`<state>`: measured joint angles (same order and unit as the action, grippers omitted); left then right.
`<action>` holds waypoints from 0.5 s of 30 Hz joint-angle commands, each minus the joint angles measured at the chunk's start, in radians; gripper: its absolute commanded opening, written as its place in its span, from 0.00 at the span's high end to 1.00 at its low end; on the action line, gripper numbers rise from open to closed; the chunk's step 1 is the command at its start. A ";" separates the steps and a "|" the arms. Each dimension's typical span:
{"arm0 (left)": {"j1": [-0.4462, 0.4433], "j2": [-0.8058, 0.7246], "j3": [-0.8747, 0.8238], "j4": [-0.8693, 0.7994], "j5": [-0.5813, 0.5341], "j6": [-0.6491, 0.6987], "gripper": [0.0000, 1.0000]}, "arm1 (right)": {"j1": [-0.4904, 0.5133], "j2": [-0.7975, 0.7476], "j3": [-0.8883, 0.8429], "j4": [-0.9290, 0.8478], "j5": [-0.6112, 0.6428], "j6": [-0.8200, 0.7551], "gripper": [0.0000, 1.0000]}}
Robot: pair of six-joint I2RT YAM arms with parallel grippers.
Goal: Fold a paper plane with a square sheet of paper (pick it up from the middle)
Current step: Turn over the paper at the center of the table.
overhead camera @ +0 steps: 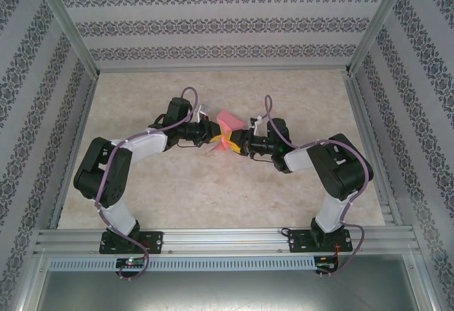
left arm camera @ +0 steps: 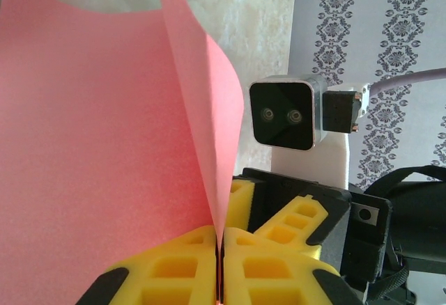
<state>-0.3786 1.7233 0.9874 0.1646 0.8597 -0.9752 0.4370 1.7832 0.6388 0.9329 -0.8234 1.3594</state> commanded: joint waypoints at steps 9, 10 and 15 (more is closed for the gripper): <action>0.001 -0.002 0.011 -0.065 -0.013 0.069 0.75 | 0.002 -0.019 -0.016 0.019 -0.009 -0.019 0.88; 0.000 -0.005 0.015 -0.075 -0.014 0.075 0.71 | -0.001 -0.025 -0.015 -0.004 -0.011 -0.033 0.89; 0.006 -0.026 0.052 -0.154 -0.021 0.130 0.54 | -0.013 -0.124 0.021 -0.355 0.011 -0.236 0.93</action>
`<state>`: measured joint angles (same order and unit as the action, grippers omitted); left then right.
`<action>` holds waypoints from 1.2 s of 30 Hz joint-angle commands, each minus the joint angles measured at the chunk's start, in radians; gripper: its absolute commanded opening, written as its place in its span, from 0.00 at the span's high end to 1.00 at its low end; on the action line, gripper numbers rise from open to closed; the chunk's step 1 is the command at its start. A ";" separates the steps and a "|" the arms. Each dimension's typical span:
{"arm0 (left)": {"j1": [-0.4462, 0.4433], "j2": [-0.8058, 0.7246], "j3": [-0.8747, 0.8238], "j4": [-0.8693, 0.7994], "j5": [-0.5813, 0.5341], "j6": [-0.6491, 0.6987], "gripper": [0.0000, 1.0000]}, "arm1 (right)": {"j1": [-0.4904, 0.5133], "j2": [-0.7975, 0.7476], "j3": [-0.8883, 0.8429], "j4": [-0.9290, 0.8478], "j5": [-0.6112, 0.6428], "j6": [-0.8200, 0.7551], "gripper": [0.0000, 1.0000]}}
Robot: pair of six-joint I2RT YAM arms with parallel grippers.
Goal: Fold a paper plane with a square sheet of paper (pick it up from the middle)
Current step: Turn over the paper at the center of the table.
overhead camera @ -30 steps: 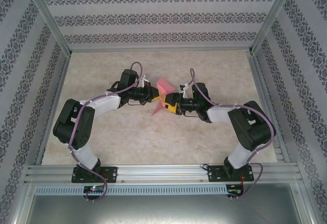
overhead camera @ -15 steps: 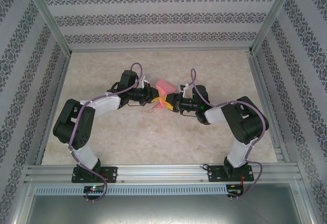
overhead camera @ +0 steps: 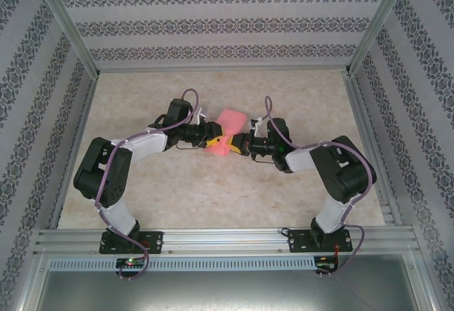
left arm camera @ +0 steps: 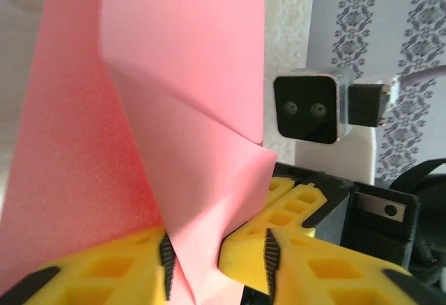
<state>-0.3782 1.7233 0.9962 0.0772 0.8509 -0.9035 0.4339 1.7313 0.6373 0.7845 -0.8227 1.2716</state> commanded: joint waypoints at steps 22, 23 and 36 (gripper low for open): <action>0.038 -0.065 0.104 -0.195 -0.004 0.136 0.37 | 0.117 -0.123 0.615 -1.790 0.985 -0.875 0.97; 0.043 -0.070 0.100 -0.201 -0.004 0.138 0.37 | 0.135 -0.086 0.642 -1.815 1.021 -0.871 0.97; 0.099 -0.179 -0.067 -0.238 -0.003 0.146 0.36 | 0.345 0.264 0.946 -1.879 1.044 -0.833 0.79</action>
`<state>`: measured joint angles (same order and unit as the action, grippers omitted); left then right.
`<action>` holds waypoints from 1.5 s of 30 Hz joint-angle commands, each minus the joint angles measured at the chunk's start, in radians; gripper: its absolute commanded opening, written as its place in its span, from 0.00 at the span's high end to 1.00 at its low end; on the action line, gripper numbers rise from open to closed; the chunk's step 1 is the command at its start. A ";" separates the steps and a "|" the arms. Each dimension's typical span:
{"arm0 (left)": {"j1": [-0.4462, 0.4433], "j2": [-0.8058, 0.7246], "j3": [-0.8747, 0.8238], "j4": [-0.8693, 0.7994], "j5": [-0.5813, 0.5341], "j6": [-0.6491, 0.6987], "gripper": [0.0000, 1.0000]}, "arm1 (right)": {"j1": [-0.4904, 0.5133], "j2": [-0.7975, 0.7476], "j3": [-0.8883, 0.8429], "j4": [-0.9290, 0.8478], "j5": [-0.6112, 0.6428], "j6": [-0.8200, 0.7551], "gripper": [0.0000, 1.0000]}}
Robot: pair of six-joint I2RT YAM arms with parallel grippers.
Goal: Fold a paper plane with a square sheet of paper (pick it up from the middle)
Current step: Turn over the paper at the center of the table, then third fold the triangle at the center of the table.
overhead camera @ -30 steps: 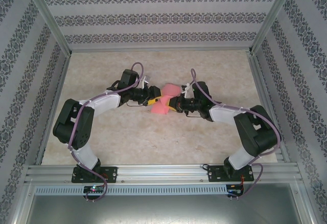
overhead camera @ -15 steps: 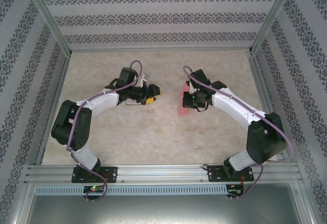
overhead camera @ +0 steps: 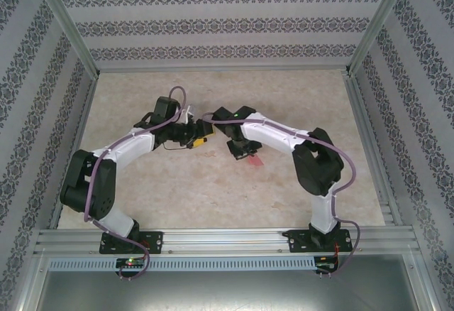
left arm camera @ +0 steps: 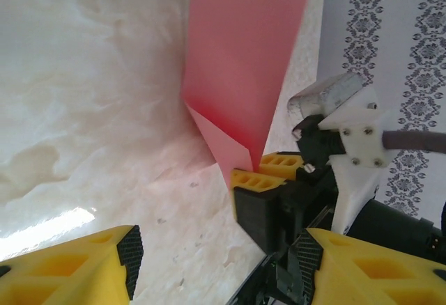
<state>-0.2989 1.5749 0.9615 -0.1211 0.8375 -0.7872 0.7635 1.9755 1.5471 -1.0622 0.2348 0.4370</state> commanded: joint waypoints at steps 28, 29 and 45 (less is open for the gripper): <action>-0.116 0.161 0.159 -0.092 -0.069 0.084 0.57 | -0.289 -0.397 -0.540 0.571 -0.588 0.063 0.53; -0.133 0.179 0.178 -0.118 -0.088 0.099 0.58 | -0.305 -0.406 -0.557 0.580 -0.596 0.062 0.53; -0.260 0.355 0.254 -0.181 -0.227 0.150 0.71 | -0.411 -0.413 -0.679 0.701 -0.728 0.060 0.50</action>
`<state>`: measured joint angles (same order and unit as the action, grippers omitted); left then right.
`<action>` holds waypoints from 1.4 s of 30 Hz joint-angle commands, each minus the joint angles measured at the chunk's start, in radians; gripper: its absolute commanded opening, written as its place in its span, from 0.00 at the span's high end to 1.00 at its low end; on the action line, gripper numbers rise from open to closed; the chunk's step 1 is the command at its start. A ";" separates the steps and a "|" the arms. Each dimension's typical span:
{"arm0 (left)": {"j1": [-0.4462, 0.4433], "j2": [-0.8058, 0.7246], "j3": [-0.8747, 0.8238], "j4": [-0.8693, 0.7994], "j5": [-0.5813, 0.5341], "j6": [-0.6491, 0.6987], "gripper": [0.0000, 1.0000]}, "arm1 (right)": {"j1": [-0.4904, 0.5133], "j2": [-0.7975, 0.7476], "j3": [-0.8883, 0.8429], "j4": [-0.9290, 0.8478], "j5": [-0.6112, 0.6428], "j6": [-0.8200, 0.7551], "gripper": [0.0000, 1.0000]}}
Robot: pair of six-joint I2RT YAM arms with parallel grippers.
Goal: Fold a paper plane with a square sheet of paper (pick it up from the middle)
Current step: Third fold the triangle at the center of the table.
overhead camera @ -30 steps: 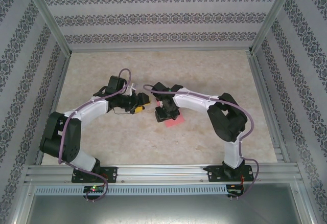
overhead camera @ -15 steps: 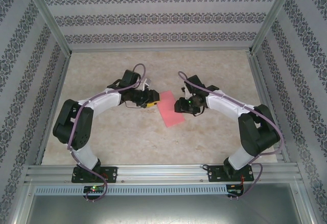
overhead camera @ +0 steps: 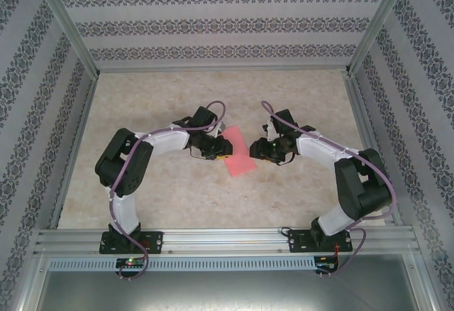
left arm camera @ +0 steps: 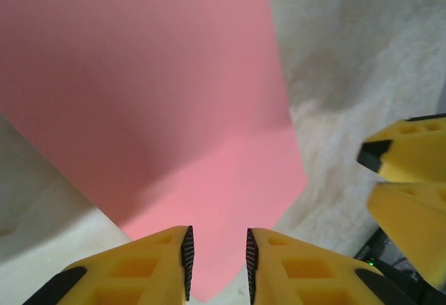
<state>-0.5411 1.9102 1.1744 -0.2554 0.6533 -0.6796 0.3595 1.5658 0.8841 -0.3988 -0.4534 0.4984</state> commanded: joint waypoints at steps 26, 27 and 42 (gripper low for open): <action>-0.028 0.106 0.056 -0.119 -0.117 0.114 0.74 | -0.011 0.122 -0.035 0.128 -0.147 0.004 0.50; -0.028 0.105 0.055 -0.120 -0.116 0.115 0.74 | -0.010 0.120 -0.039 0.143 -0.164 0.011 0.50; -0.028 0.109 0.064 -0.125 -0.106 0.120 0.75 | -0.015 0.037 -0.072 0.214 -0.256 0.072 0.77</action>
<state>-0.5610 1.9884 1.2293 -0.3187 0.5674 -0.5823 0.3489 1.6203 0.8253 -0.2142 -0.6750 0.5529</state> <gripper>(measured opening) 0.252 0.241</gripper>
